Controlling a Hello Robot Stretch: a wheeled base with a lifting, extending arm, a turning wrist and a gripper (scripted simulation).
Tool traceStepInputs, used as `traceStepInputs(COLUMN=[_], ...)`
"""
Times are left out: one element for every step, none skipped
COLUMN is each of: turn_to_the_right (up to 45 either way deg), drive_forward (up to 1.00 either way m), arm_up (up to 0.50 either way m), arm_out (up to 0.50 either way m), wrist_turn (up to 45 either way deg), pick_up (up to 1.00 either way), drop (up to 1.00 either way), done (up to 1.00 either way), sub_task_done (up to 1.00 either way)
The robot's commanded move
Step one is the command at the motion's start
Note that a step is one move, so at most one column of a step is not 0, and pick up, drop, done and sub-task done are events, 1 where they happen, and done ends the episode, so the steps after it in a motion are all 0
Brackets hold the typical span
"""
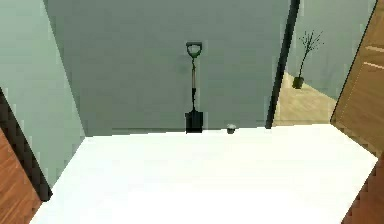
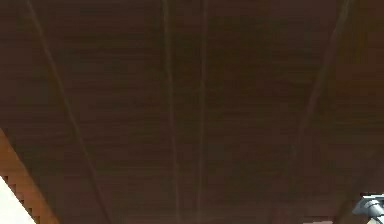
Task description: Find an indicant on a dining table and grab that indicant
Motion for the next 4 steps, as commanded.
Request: traceStepInputs(turn_to_the_right=[0.0,-45.0,-21.0,0.0], drive_forward=[0.45,0.00,0.00,0.45], arm_up=[0.00,0.00,0.00,0.00], arm_out=[0.00,0.00,0.00,0.00], wrist_turn=[0.0,0.0,0.0,0.0], pick_up=[0.00,0.00,0.00,0.00], drop=[0.00,0.00,0.00,0.00], done=[0.00,0.00,0.00,0.00], sub_task_done=[0.00,0.00,0.00,0.00])
